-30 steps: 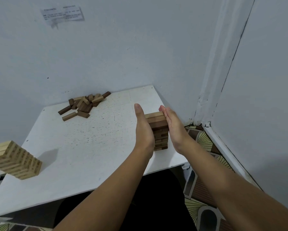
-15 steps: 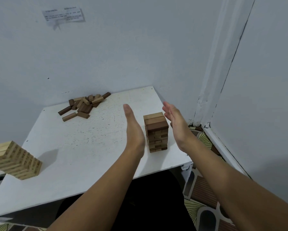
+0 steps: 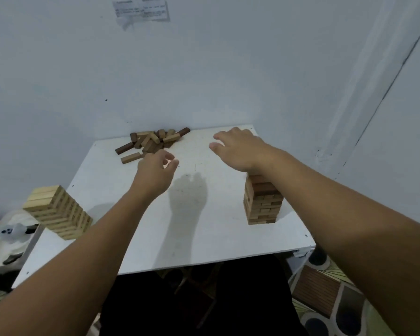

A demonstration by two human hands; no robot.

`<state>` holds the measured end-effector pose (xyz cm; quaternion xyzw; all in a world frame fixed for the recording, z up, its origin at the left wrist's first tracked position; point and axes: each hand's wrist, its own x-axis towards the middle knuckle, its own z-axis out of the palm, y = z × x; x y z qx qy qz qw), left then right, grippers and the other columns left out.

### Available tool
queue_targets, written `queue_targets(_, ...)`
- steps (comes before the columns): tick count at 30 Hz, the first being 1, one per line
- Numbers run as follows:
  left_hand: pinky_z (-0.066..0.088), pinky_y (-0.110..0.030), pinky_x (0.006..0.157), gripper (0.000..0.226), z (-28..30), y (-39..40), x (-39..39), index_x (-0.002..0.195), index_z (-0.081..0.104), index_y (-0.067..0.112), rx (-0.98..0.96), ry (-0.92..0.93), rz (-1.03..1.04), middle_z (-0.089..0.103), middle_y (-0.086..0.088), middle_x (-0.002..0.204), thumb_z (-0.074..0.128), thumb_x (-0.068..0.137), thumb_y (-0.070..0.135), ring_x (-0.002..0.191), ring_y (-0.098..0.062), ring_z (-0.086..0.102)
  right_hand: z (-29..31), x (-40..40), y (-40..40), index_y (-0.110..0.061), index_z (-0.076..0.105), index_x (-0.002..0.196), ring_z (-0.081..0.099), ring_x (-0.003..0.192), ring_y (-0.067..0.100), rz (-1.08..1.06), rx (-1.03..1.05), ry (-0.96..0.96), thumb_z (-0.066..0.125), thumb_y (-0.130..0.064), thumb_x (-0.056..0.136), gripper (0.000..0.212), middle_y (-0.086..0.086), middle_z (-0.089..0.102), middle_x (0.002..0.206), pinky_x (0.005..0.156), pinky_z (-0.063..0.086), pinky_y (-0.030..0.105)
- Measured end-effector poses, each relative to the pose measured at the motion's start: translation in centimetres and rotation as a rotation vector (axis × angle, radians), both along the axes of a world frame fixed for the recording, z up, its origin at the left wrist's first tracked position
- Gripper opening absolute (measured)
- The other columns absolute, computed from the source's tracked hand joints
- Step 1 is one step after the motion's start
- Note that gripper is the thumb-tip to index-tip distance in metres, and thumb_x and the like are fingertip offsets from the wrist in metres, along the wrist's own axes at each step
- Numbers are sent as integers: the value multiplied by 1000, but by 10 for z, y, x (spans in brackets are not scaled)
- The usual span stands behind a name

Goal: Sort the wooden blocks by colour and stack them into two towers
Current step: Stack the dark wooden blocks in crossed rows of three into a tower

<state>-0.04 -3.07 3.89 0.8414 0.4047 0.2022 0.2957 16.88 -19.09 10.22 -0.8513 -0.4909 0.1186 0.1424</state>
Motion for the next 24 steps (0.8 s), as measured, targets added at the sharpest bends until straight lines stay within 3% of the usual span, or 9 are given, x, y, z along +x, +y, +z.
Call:
queue_targets(4, 53, -54, 97, 38, -23, 40, -19, 140, 57, 27, 39, 200, 25, 55, -10, 136, 54, 104, 40, 129, -32, 46, -12, -23, 51, -24, 29, 158, 27, 146, 35, 98, -214, -113, 33, -45, 108, 55, 11, 30, 161, 114, 29, 50)
queue_targets(9, 42, -47, 106, 50, -51, 75, -18, 156, 39, 31, -2, 274, 54, 44, -17, 147, 47, 107, 38, 137, -37, 39, -44, -36, 111, -23, 28, 158, 31, 143, 35, 154, -305, -107, 39, -37, 107, 53, 10, 31, 159, 107, 35, 49)
queue_targets(16, 46, -45, 98, 38, -85, 121, 5, 144, 47, 36, -2, 187, 78, 47, -15, 137, 44, 107, 35, 126, -35, 42, -98, -22, 183, -32, 24, 158, 40, 133, 34, 139, -207, -93, 49, -25, 104, 60, 13, 36, 151, 97, 44, 46)
queue_targets(21, 49, -44, 95, 56, -107, 138, 17, 159, 36, 38, 173, 203, 134, 47, -10, 138, 44, 105, 51, 122, -30, 48, -117, -3, 223, -34, 24, 157, 33, 138, 36, 56, -76, -121, 52, -14, 96, 70, 14, 29, 156, 103, 40, 48)
queue_targets(24, 45, -39, 86, 58, -114, 141, 21, 160, 29, 44, 278, 271, 122, 45, -10, 134, 36, 104, 56, 112, -28, 47, -121, 10, 243, -30, 13, 161, 27, 145, 40, 19, -40, -156, 54, -9, 92, 83, 16, 21, 163, 112, 35, 52)
